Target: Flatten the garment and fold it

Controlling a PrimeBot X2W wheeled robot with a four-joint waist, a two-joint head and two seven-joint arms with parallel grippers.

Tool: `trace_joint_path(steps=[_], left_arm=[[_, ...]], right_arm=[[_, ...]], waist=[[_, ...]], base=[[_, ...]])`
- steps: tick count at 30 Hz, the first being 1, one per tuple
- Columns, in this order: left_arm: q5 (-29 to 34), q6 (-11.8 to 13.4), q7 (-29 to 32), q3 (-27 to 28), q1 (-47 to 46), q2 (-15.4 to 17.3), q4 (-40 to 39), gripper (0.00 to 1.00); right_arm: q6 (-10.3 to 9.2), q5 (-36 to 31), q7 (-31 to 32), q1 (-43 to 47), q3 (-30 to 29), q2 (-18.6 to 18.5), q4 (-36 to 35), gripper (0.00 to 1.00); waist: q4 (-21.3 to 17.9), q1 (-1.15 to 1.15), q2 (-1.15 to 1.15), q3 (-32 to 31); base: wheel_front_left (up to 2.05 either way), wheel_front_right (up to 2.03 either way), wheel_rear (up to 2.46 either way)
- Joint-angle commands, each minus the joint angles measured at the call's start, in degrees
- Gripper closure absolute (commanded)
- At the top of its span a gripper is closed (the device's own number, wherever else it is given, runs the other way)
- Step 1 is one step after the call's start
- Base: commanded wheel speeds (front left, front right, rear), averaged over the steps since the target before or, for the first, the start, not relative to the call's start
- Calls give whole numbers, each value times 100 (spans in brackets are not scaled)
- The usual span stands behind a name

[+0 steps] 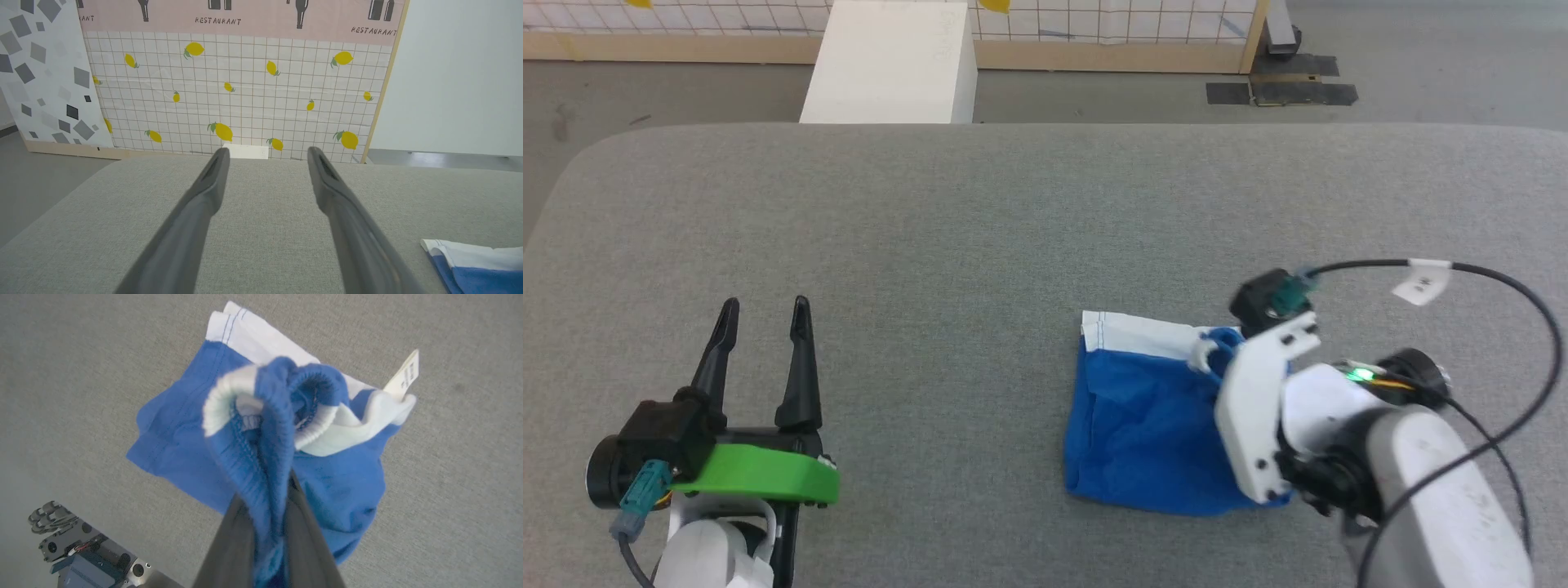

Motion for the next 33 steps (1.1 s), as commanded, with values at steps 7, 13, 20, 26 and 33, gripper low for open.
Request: trace_joint_path(steps=[7, 13, 20, 26, 33], left_arm=[[51, -38, -22, -22, 1, -20, 61, 0], [0, -39, -22, -88, -15, 18, 109, 0], [-31, -40, -22, -146, -44, 38, 144, 0], [-28, -40, -22, -117, 43, 56, 143, 0], [28, -40, -22, -24, 145, 91, 71, 0]], right_arm=[[-9, -125, -689, -659, 373, 235, 1031, 100], [-9, 155, -978, -1003, 771, 249, 1854, 100], [-9, 376, -1406, -1225, 1193, 250, 2465, 0], [-9, 817, -1866, -1401, 1553, 250, 2326, 0], [-9, 956, -2405, -1335, 1154, 251, 1697, 0]], waist=[[193, 0, 0, 106], [348, 0, 0, 165], [453, 0, 0, 181], [338, 0, 0, 80], [44, 0, 0, -80]], base=[[0, 0, 0], [0, 0, 0], [0, 0, 0], [0, 0, 0], [0, 0, 0]])
